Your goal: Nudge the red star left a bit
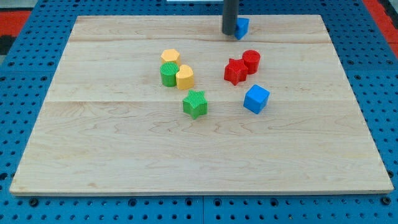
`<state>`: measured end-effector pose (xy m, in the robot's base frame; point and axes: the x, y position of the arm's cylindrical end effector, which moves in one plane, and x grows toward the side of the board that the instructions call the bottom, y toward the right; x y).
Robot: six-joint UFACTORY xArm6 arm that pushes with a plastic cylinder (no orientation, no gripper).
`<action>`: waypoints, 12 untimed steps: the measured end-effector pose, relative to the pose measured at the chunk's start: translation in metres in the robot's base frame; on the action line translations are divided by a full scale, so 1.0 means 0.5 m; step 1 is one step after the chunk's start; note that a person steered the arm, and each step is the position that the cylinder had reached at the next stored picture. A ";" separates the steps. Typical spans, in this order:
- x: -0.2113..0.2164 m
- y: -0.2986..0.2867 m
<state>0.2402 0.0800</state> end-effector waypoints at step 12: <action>0.220 0.160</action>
<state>0.3503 0.1602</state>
